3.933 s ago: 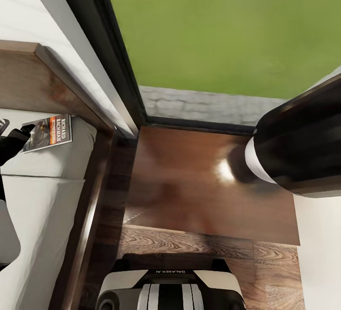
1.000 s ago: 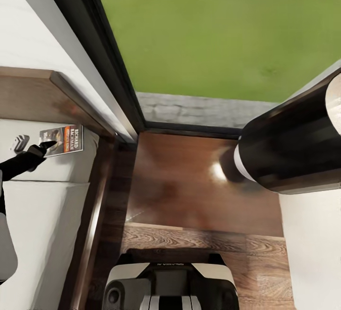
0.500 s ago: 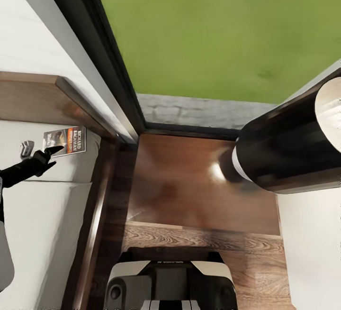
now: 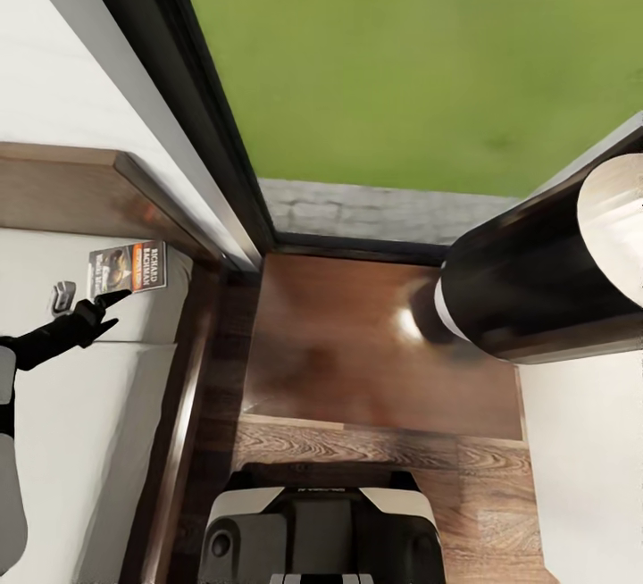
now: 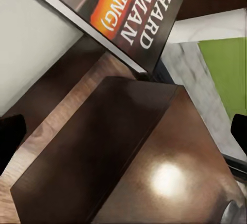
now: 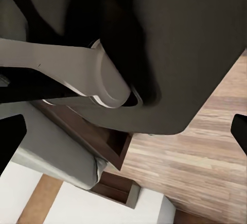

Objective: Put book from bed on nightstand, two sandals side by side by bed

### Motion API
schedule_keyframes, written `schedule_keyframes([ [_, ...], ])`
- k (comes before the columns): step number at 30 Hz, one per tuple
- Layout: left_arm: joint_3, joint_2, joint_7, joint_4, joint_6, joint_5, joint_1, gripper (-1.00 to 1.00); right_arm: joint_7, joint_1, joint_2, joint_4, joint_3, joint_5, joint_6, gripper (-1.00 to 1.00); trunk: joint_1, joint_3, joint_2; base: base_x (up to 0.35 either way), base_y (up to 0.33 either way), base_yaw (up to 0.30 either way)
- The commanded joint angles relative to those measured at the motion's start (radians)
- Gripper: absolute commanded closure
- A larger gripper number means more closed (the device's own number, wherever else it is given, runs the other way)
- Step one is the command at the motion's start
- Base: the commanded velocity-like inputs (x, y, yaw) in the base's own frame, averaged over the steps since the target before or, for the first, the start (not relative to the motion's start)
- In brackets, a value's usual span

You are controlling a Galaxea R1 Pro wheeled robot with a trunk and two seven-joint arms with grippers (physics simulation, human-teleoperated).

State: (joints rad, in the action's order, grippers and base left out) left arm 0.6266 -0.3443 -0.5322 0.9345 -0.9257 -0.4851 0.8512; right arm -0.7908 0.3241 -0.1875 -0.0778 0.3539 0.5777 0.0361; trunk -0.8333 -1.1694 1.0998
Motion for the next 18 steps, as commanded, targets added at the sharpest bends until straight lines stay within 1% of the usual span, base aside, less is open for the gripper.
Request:
schedule_keyframes([
  [1, 0.002, 0.001, -0.009, 0.0, -0.005, 0.003, -0.001, -1.0, -0.005, 0.001, 0.0, -0.003, 0.008, 0.008, 0.004, -1.0, 0.004, 0.003, -0.007, 0.0, 0.0, 0.0],
  [6, 0.001, 0.002, -0.039, 0.0, -0.005, 0.004, -0.021, -1.0, -0.005, 0.001, 0.0, -0.003, 0.008, 0.008, 0.004, -1.0, 0.023, 0.019, -0.042, 0.0, 0.0, 0.0],
  [11, 0.0, 0.002, -0.13, 0.001, -0.005, 0.006, -0.056, -1.0, -0.005, 0.001, 0.002, -0.003, 0.008, 0.008, 0.004, -1.0, 0.042, 0.034, -0.077, 0.0, 0.0, 0.0],
  [14, -0.001, 0.002, -0.157, 0.001, -0.005, 0.006, -0.063, -1.0, -0.005, 0.001, 0.002, -0.003, 0.008, 0.008, 0.004, -1.0, 0.054, 0.044, -0.098, 0.0, 0.0, 0.0],
  [16, -0.01, 0.003, -0.191, 0.002, -0.006, 0.007, -0.097, -1.0, -0.005, 0.001, 0.001, -0.003, 0.008, 0.008, 0.004, -1.0, 0.061, 0.05, -0.112, 0.0, 0.0, 0.0],
  [18, -0.031, 0.002, -0.227, 0.002, -0.005, 0.007, -0.118, -1.0, -0.005, 0.001, 0.001, -0.003, 0.008, 0.008, 0.004, -1.0, 0.069, 0.056, -0.126, 0.0, 0.0, 0.0],
])
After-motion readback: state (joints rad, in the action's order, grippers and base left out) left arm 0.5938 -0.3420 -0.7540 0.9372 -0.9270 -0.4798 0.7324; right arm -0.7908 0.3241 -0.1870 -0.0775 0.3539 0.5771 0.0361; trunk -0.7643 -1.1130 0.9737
